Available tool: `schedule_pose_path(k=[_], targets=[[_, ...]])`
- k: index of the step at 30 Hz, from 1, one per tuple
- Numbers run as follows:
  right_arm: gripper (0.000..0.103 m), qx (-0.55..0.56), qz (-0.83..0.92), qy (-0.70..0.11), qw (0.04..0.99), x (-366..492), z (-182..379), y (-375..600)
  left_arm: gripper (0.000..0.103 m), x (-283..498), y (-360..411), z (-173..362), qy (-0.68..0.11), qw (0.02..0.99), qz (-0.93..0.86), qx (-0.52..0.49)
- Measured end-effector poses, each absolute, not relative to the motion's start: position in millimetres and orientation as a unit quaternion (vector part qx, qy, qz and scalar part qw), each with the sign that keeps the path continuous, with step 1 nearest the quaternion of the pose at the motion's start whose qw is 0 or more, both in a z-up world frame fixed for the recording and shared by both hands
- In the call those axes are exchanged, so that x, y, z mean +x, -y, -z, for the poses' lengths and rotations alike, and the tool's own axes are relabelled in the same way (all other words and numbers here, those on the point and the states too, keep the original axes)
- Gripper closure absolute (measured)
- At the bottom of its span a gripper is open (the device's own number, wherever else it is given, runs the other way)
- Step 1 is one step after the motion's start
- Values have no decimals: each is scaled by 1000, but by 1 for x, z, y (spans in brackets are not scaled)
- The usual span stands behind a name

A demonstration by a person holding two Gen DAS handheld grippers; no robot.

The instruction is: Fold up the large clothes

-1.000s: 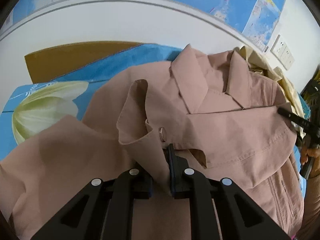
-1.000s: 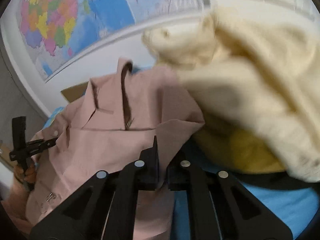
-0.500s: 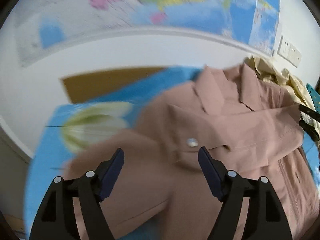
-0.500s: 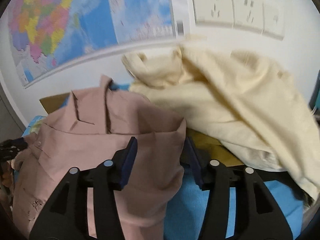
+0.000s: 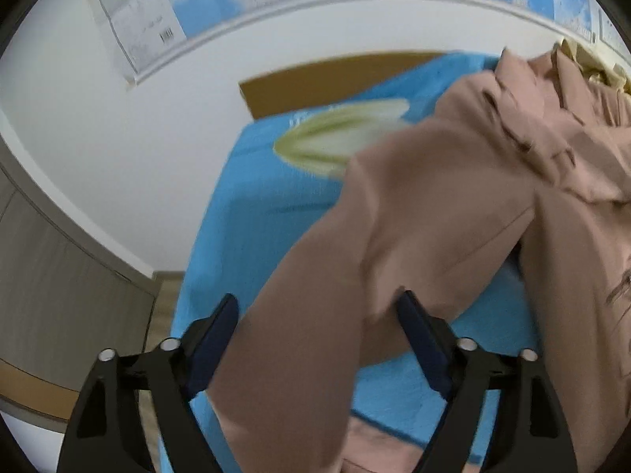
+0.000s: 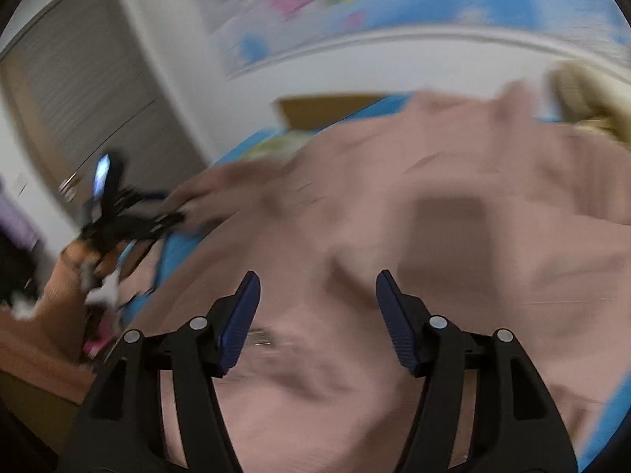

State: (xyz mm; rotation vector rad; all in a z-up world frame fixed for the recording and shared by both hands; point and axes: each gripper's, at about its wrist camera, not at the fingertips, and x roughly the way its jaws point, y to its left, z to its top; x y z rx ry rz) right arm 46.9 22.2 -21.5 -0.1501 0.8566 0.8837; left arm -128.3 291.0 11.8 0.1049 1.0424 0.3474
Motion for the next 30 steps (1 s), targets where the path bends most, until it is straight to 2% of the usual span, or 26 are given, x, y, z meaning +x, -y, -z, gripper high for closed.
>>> schedule_pose_path(k=[1, 2, 3, 4, 6, 11, 15, 18, 21, 24, 28, 29, 30], targets=[[42, -71, -436, -411, 797, 44, 25, -37, 53, -128, -294, -10, -500, 851, -156, 44], [42, -73, -462, -419, 778, 39, 28, -53, 62, -128, -297, -10, -502, 852, -147, 36], [42, -85, -480, -425, 763, 32, 29, -68, 76, -128, -300, -12, -501, 854, -135, 28], [42, -108, -491, -421, 755, 25, 30, -86, 85, -128, -301, -15, -498, 857, -131, 26], [41, -130, -524, -420, 730, 10, 33, -116, 96, -129, -302, -20, -493, 859, -133, 22], [40, -161, -579, -430, 673, -20, 59, -194, 97, -132, -318, -39, -476, 872, -106, -51], [34, -184, -590, -434, 656, -36, 85, -236, 97, -136, -325, -48, -469, 874, -85, -99], [33, -159, -591, -453, 648, -39, 97, -244, 97, -140, -327, -51, -470, 871, -84, -115], [32, -177, -608, -420, 650, -55, 90, -234, 97, -141, -328, -49, -473, 868, -90, -120], [24, -238, -615, -376, 651, -83, 88, -230, 97, -135, -328, -45, -475, 867, -90, -121], [26, -321, -585, -338, 664, -102, 105, -244, 97, -133, -332, -42, -478, 864, -90, -131], [29, -336, -571, -346, 664, -102, 111, -251, 97, -133, -332, -41, -478, 863, -90, -134], [37, -344, -562, -347, 668, -100, 112, -254, 97, -134, -332, -41, -479, 863, -89, -136]])
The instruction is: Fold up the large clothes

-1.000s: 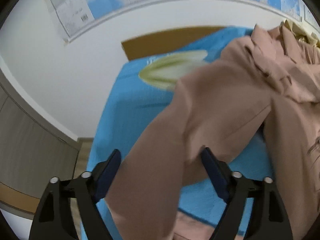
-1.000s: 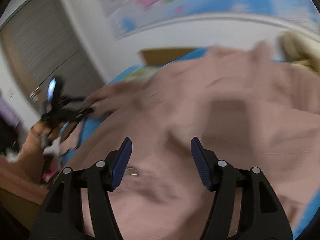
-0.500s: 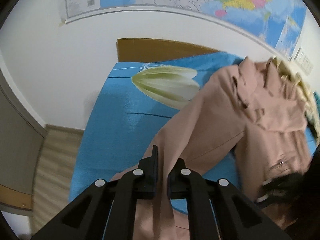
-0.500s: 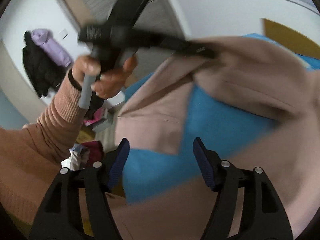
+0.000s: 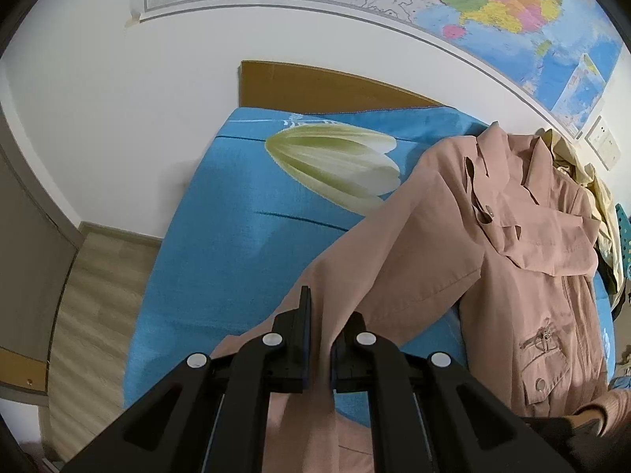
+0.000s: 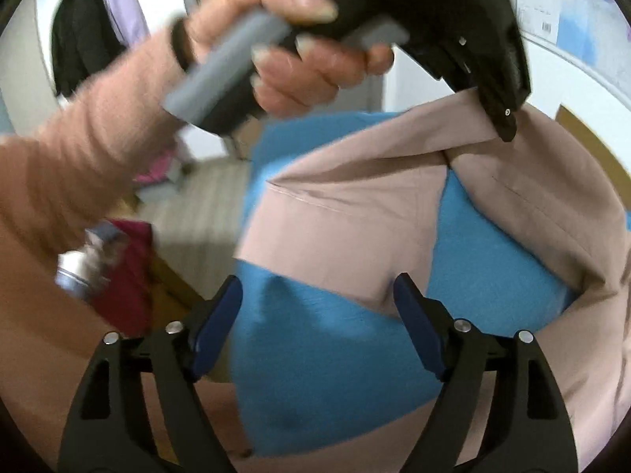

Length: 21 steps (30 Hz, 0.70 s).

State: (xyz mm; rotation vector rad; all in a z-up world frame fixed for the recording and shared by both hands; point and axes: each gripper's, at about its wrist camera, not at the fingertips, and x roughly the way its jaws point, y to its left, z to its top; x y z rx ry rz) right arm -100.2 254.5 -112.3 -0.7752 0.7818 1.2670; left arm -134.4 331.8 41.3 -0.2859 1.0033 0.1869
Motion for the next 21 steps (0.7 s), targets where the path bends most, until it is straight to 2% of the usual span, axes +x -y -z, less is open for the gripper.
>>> schedule_pose_path(k=[1, 2, 3, 4, 9, 11, 13, 17, 19, 21], targets=[[50, -355, -552, -329, 678, -101, 111, -257, 97, -135, -332, -42, -478, 863, -88, -138], [59, -360, -551, -327, 678, -102, 110, -257, 97, -136, -332, -43, -478, 863, -88, -140], [96, -355, -551, -331, 679, -100, 108, -257, 97, -136, -331, -44, -477, 863, -87, -142], [101, -337, -558, -342, 677, -98, 104, -254, 97, -136, -331, -46, -477, 863, -88, -143], [101, -144, -616, -368, 682, -40, 17, -185, 97, -132, -312, -86, -452, 880, -52, -135], [101, -78, -617, -350, 700, -20, -24, -143, 86, -129, -299, -118, -419, 896, -8, -145], [101, -15, -600, -333, 727, 2, -61, -89, 43, -129, -285, -151, -365, 917, 34, -158], [101, 88, -528, -302, 789, 32, -96, 18, 24, -133, -238, -198, -267, 951, 102, -120], [101, 137, -484, -302, 810, 44, -96, 68, 23, -129, -215, -200, -251, 958, 104, -89], [101, 193, -430, -307, 827, 59, -84, 125, 23, -116, -201, -186, -268, 955, 99, -73]])
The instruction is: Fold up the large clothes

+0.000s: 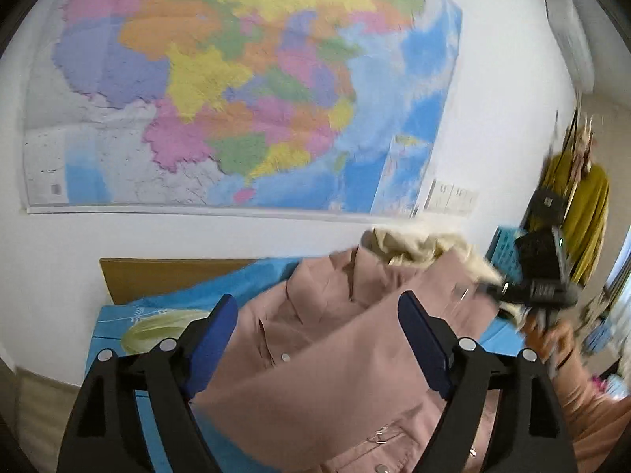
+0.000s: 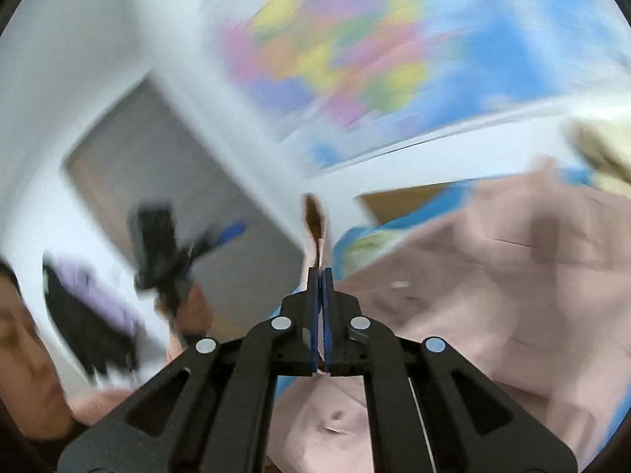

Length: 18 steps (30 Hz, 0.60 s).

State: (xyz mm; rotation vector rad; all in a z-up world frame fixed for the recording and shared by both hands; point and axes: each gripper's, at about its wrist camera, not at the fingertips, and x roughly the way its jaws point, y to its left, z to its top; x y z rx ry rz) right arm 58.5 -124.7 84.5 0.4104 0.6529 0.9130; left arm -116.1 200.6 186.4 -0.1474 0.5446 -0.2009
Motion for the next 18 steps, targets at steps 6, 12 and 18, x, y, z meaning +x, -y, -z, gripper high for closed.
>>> schedule_pose_path(k=[6, 12, 18], targets=[[101, 268, -270, -369, 848, 81, -11, 229, 23, -65, -210, -105, -378, 919, 55, -99], [101, 271, -267, -350, 856, 80, -5, 247, 22, -31, -216, -26, -483, 866, 61, -114], [101, 216, -304, -285, 883, 79, -57, 215, 41, -9, -198, 2, -499, 859, 58, -98]])
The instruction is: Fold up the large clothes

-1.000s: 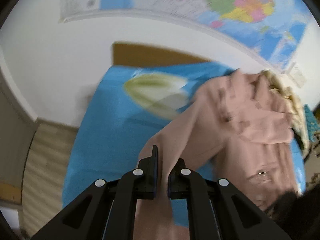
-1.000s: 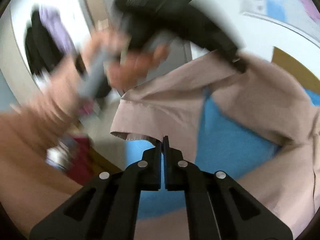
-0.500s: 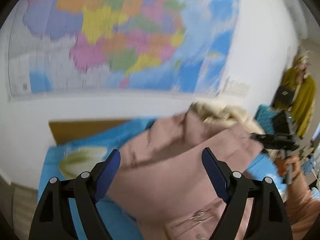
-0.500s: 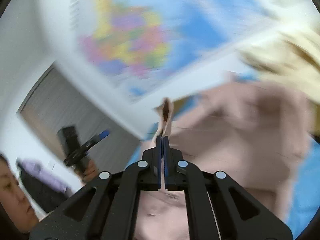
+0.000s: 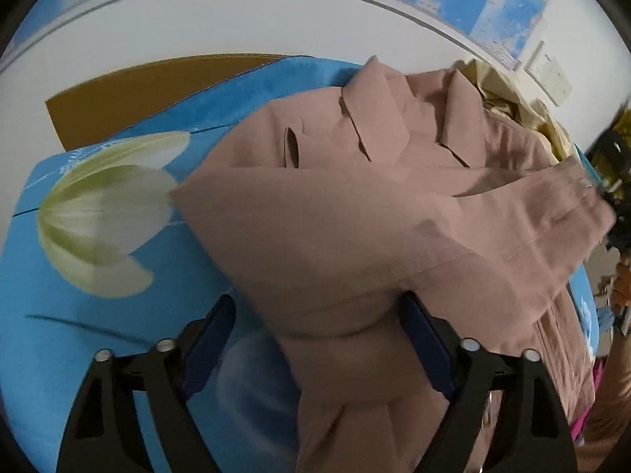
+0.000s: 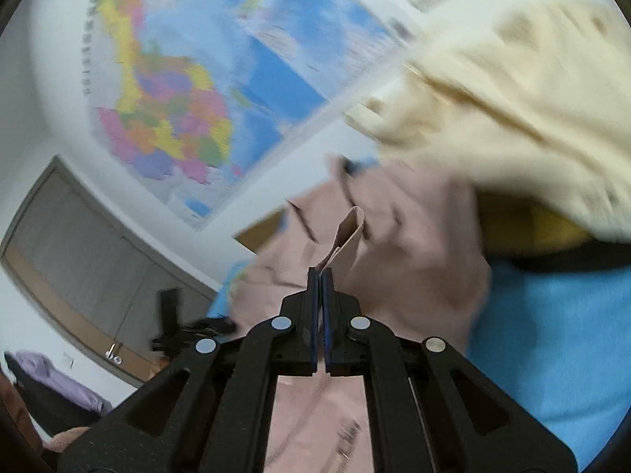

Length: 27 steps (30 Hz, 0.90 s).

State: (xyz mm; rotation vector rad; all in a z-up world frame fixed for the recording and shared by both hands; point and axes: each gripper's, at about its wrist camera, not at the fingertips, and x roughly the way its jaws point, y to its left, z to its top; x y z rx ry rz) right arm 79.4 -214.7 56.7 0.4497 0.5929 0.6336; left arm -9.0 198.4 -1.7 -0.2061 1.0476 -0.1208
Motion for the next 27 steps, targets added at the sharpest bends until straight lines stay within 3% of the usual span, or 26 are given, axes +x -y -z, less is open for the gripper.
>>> schedule_pose_path(k=[1, 3, 5, 8, 9, 10, 13, 17, 19, 20, 27], targets=[[101, 211, -310, -262, 889, 79, -67, 215, 64, -5, -198, 1, -493, 863, 52, -100], [101, 212, -308, -242, 895, 81, -75, 219, 80, -1, -199, -9, -462, 879, 37, -107], [101, 210, -291, -253, 899, 89, -67, 222, 81, -1, -199, -19, -431, 897, 22, -100], [101, 179, -224, -312, 906, 106, -33, 228, 67, 4, -187, -8, -449, 891, 12, -61], [101, 188, -210, -332, 900, 110, -19, 235, 48, 7, -182, -4, -457, 888, 8, -46], [101, 202, -204, -342, 895, 113, -9, 241, 39, 8, -178, 2, -463, 886, 3, -31], [101, 221, -184, -364, 886, 118, 14, 252, 38, 9, -176, 9, -467, 884, 9, -30], [96, 199, -162, -347, 902, 106, 2, 248, 38, 10, -180, 7, -461, 886, 0, -41], [75, 186, -153, -323, 915, 96, -12, 241, 37, 8, -180, 6, -459, 887, -1, -45], [70, 167, -144, -299, 929, 84, -24, 236, 37, 6, -180, 5, -457, 888, -6, -45], [69, 57, -204, -307, 928, 76, -31, 171, 34, -17, -169, -23, -423, 906, -14, -12]])
